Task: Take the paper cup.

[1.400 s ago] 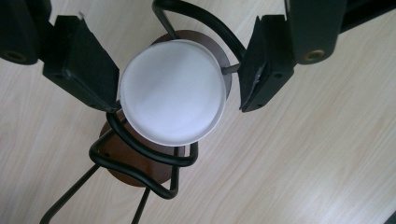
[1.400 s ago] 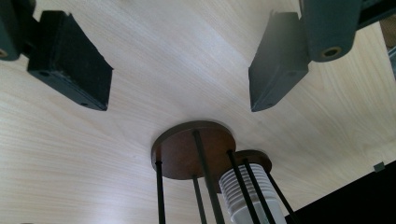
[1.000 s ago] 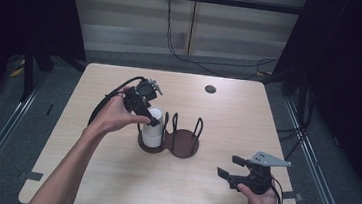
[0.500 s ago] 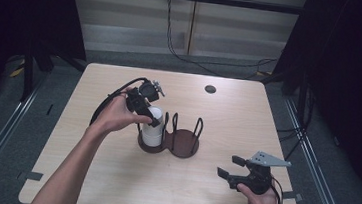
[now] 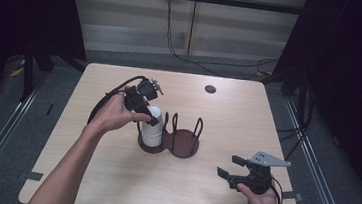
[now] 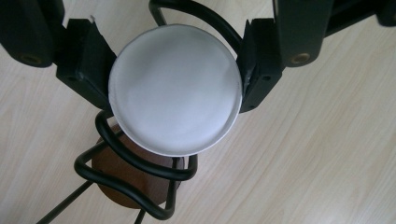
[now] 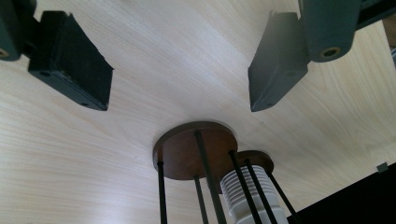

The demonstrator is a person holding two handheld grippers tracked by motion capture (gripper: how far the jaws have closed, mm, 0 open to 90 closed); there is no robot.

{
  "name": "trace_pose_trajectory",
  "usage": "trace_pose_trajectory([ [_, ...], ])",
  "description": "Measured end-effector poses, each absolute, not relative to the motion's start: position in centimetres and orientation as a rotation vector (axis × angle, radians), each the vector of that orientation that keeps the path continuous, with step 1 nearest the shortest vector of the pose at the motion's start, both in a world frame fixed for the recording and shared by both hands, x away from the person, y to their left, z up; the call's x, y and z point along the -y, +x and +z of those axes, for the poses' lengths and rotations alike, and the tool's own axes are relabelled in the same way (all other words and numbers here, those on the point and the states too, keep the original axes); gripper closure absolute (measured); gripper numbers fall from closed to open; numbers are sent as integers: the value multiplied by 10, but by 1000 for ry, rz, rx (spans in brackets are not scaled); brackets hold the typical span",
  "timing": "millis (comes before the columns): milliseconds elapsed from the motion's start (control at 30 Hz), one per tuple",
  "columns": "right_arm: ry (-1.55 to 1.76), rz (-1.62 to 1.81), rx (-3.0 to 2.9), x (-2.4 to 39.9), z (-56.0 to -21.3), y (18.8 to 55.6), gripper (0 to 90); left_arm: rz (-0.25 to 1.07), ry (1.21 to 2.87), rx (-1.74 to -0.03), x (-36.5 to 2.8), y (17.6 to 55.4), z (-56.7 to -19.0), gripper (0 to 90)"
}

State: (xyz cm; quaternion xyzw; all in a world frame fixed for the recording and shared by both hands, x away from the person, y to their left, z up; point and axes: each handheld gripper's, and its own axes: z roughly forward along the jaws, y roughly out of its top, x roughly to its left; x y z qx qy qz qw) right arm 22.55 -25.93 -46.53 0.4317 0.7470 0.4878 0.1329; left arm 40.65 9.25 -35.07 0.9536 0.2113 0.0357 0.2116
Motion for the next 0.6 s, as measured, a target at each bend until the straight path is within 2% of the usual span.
trace_pose_trajectory([
  [600,1244,1411,-2176,258,-466,226,217,115,2585,-589,-101,402,-331,360],
])
